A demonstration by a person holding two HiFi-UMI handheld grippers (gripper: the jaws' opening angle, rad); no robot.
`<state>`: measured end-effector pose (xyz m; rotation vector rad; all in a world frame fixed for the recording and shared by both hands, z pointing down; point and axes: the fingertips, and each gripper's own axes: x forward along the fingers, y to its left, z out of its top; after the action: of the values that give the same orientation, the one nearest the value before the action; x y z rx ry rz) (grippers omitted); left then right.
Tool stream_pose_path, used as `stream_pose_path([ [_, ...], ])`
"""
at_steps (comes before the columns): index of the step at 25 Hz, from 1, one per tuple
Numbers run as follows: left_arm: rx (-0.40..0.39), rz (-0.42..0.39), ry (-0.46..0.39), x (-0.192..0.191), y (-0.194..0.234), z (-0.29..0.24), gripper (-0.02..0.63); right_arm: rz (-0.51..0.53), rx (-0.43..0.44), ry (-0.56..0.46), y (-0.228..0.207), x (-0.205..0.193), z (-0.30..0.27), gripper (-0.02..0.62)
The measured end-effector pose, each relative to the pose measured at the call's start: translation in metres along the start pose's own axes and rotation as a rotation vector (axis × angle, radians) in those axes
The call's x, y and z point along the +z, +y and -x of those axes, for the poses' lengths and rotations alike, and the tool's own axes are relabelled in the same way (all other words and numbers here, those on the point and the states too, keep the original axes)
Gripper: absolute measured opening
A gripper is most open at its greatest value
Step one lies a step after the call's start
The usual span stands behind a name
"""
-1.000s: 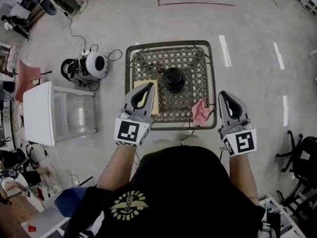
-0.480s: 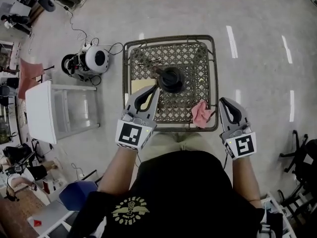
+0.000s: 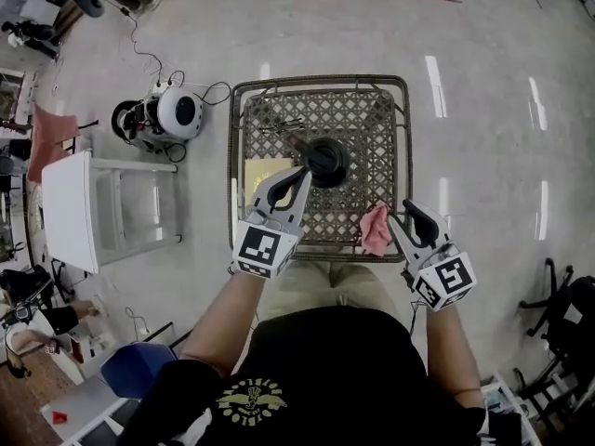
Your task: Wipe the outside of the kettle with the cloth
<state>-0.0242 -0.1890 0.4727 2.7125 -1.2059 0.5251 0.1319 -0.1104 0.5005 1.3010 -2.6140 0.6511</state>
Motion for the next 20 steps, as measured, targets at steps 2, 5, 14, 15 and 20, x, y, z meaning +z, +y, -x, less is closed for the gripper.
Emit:
stream_pose_path([
  [2, -0.026, -0.024, 0.006, -0.004, -0.001, -0.014, 0.009, -0.045, -0.002, -0.003, 0.001, -0.002, -0.003, 0.147],
  [5, -0.062, 0.016, -0.021, -0.006, 0.005, -0.035, 0.009, -0.095, 0.002, 0.003, 0.003, -0.011, -0.007, 0.149],
  [14, -0.114, 0.068, 0.060, -0.027, 0.016, -0.085, 0.009, -0.147, -0.042, 0.121, -0.008, -0.063, -0.013, 0.149],
  [15, -0.119, 0.071, 0.076, -0.033, 0.015, -0.090, 0.009, -0.147, -0.054, 0.142, -0.012, -0.073, -0.014, 0.149],
  [20, -0.142, 0.091, 0.144, -0.063, 0.009, -0.104, 0.009, -0.140, -0.095, 0.247, -0.028, -0.120, -0.023, 0.177],
])
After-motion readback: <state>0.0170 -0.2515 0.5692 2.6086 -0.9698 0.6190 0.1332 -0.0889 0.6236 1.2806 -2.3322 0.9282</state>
